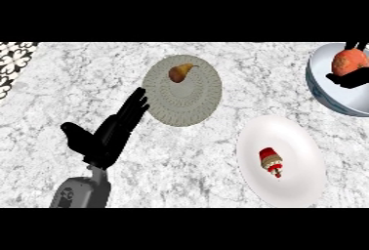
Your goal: Pick the squash from the plate and place it in the bowl
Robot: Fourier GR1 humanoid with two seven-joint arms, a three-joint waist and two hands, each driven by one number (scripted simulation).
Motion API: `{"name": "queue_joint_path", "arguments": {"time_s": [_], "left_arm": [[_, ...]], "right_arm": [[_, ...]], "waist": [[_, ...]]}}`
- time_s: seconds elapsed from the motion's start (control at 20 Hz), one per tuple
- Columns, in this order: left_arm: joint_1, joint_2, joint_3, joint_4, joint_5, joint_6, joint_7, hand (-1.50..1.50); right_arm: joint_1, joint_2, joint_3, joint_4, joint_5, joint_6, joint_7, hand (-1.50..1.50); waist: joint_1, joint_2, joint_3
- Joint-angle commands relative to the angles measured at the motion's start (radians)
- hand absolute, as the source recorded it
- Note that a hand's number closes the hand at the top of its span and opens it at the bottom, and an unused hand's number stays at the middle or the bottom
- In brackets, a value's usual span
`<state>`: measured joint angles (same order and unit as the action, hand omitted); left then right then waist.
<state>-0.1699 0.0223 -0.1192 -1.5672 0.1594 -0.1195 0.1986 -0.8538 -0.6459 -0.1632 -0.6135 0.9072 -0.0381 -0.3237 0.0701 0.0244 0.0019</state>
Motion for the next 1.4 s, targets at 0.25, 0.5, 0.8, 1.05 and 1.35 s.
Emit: {"name": "queue_joint_path", "arguments": {"time_s": [0.25,0.5,0.8,1.05,1.35], "left_arm": [[-0.011,0.014,0.012,0.041,-0.007,-0.015,-0.033,0.00],[-0.001,0.024,0.019,0.020,0.012,-0.028,-0.028,0.00],[0.022,0.016,0.039,0.025,0.014,0.002,-0.016,0.00],[0.069,0.022,0.036,-0.028,0.023,-0.004,-0.013,0.00],[0.038,0.042,0.075,-0.020,0.017,0.017,0.001,0.00]], "right_arm": [[-0.134,0.021,-0.086,0.304,-0.045,0.011,-0.074,-1.50],[-0.133,0.023,-0.267,0.340,-0.237,0.064,-0.185,-1.50],[-0.130,-0.015,-0.477,0.335,-0.475,0.223,-0.380,-1.50],[0.006,-0.145,-0.548,0.354,-0.566,0.482,-0.559,-1.50],[0.146,-0.244,-0.606,0.335,-0.669,0.709,-0.614,-1.50]], "waist": [[0.006,0.007,0.002],[-0.005,0.007,0.005],[-0.045,-0.010,0.003],[-0.063,-0.020,0.002],[-0.097,-0.029,0.000]]}}
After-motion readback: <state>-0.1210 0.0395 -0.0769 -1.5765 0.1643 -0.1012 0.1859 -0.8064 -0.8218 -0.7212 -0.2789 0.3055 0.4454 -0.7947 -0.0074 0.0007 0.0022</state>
